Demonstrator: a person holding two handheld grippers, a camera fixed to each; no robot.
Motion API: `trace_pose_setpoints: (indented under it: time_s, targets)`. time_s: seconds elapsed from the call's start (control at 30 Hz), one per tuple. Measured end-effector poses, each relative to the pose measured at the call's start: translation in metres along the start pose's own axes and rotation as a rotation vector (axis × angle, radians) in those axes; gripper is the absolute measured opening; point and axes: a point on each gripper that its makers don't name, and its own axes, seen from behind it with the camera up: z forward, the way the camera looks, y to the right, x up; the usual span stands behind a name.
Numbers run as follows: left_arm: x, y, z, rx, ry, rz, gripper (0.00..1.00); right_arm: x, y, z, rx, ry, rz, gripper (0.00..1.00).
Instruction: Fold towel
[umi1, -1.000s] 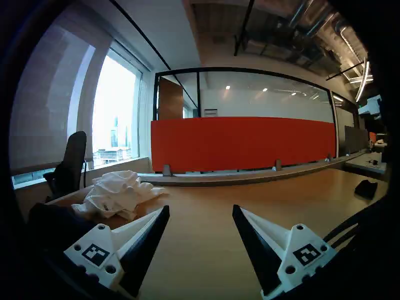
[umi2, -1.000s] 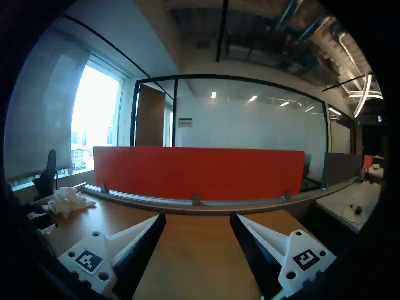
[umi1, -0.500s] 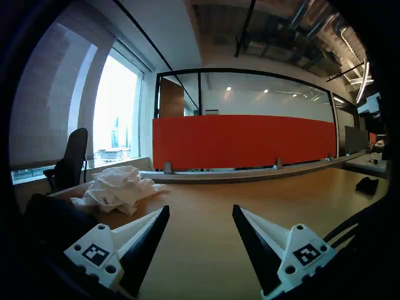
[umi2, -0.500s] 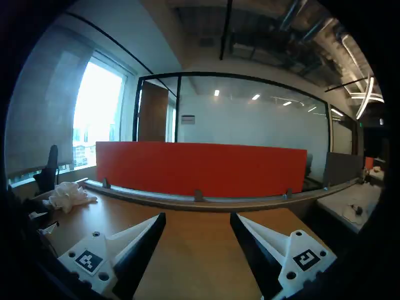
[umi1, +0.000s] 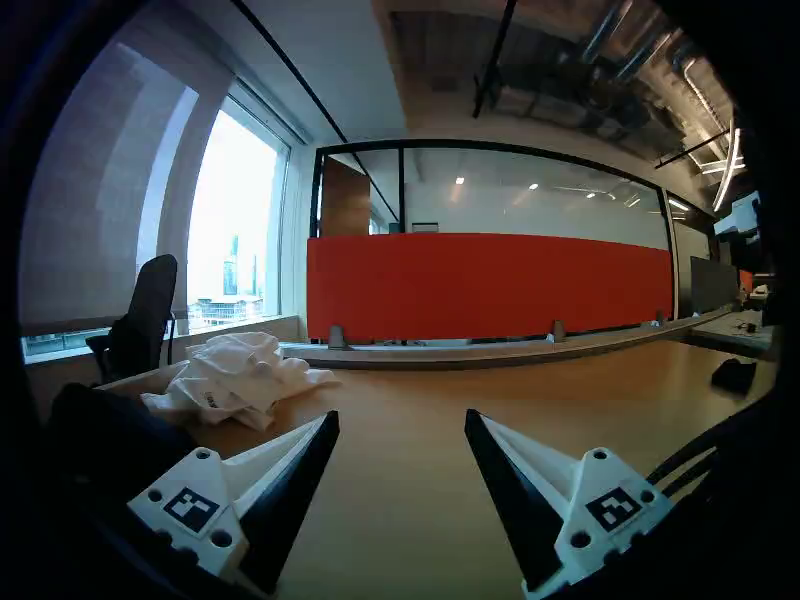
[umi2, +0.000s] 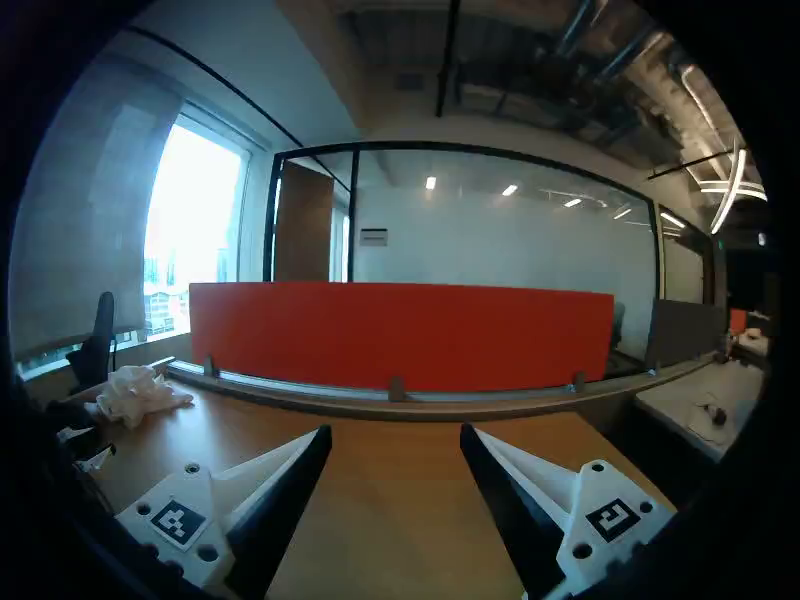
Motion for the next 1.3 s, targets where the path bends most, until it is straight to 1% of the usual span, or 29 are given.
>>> trace_pose_setpoints:
  time_s: [0.27, 0.47, 0.67, 0.97, 1.3]
  targets:
    - [0.0, 0.0, 0.0, -0.001, 0.0, 0.0, 0.93, -0.003, -0.001, 0.003, 0.003, 0.0, 0.003, 0.99]
    - [0.0, 0.0, 0.0, -0.001, -0.001, 0.001, 0.94, 0.003, -0.004, 0.006, 0.017, 0.009, 0.007, 0.99]
    - [0.0, 0.0, 0.0, -0.001, 0.0, 0.0, 0.94, 0.009, -0.002, 0.008, 0.028, 0.018, 0.016, 0.99]
    - [0.001, 0.0, 0.0, -0.001, -0.001, 0.001, 0.94, 0.02, -0.001, 0.007, 0.057, 0.037, 0.026, 0.99]
    - [0.003, 0.0, 0.0, -0.001, -0.001, 0.001, 0.94, 0.036, 0.014, 0.001, 0.063, 0.07, 0.038, 0.99]
